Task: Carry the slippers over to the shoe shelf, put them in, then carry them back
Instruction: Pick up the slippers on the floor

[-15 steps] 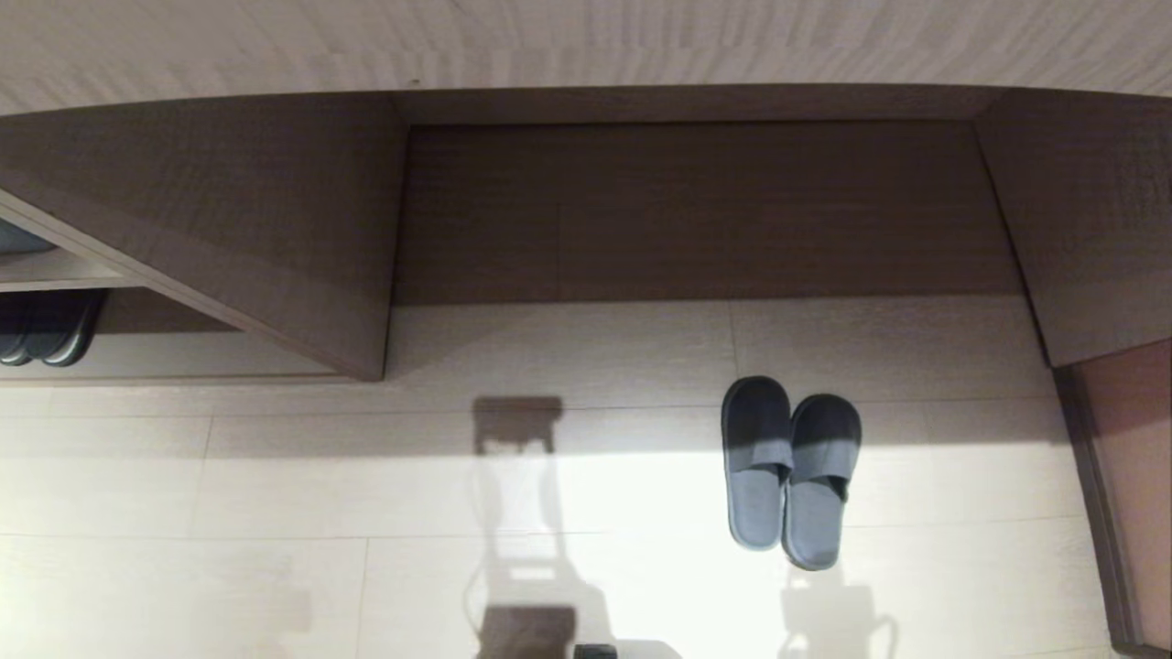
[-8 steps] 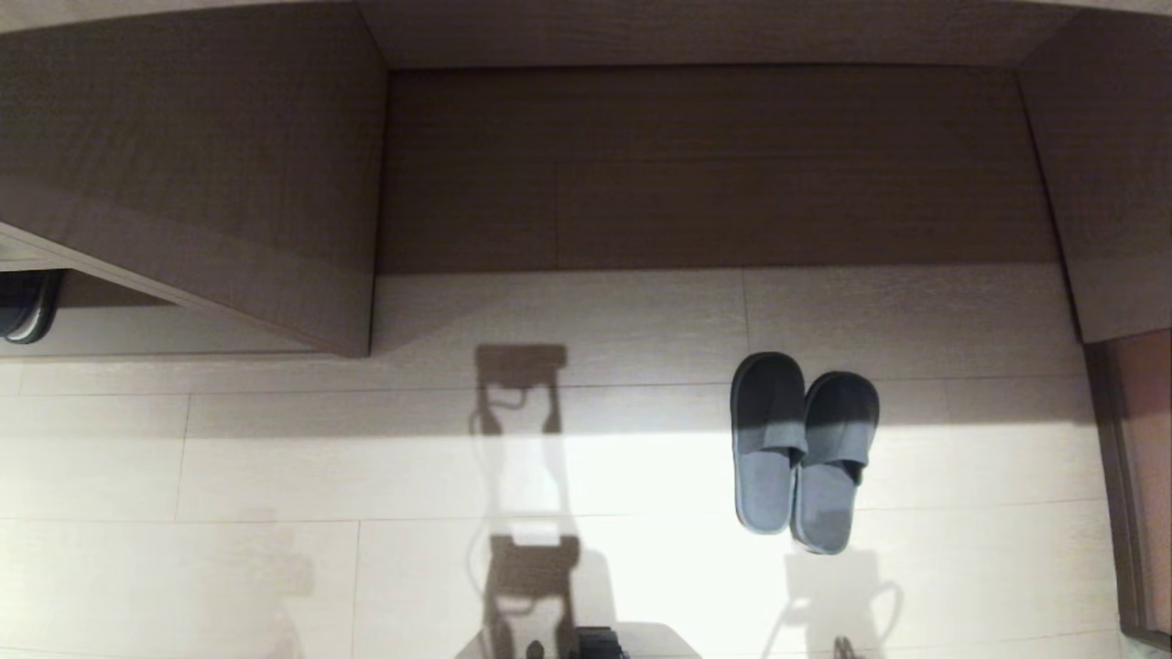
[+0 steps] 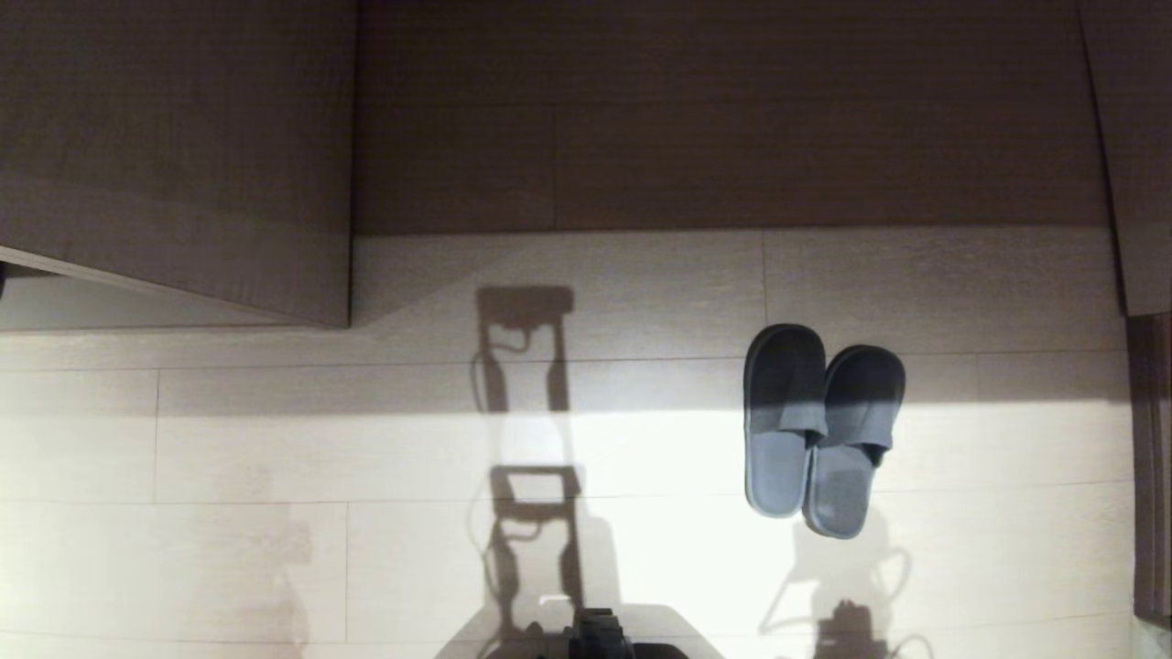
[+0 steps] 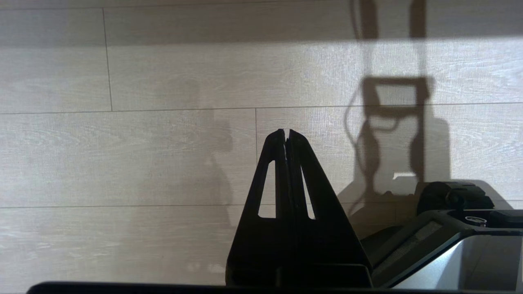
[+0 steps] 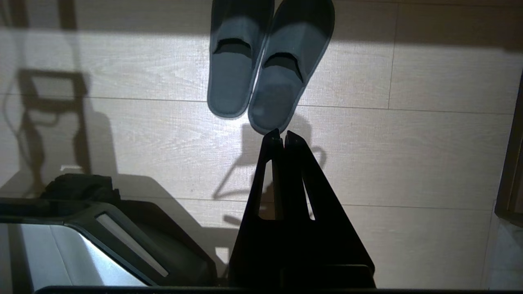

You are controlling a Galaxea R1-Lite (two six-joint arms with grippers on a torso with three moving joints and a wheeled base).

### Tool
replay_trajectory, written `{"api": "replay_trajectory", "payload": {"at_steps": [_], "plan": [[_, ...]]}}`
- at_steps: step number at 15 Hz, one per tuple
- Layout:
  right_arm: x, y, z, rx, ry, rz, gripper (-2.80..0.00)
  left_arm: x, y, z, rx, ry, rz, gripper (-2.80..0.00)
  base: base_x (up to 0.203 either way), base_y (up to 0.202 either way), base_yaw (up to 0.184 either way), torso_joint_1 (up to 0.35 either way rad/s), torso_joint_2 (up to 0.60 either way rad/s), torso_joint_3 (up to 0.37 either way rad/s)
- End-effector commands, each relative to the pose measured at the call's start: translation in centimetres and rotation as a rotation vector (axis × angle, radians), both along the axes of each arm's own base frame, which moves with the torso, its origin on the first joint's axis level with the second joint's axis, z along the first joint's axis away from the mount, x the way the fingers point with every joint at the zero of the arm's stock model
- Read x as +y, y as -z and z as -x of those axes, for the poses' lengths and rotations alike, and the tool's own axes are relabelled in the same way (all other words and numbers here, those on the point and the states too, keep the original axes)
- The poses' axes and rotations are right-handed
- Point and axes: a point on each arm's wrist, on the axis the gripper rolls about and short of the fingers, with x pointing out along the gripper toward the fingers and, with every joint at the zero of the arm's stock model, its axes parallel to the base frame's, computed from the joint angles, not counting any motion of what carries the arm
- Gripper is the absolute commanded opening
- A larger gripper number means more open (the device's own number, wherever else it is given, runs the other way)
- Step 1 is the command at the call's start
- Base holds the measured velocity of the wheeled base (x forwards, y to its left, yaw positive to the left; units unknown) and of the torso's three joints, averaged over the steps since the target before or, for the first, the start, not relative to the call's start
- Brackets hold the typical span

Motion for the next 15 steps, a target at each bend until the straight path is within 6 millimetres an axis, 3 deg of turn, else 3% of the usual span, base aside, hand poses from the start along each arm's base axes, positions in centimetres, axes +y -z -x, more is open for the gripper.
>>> {"api": "replay_trajectory", "payload": {"at_steps": [1, 15], "plan": [[0.0, 0.01, 0.01, -0.001, 0.0, 0.0, -2.8, 0.0, -0.01, 0.0, -0.001, 0.0, 0.0, -2.8, 0.0, 0.0, 0.0, 0.005, 0.0, -0.203], [0.0, 0.01, 0.01, -0.001, -0.002, 0.0, -2.8, 0.0, -0.01, 0.0, -0.001, 0.0, 0.0, -2.8, 0.0, 0.0, 0.0, 0.004, 0.0, -0.197]]}}
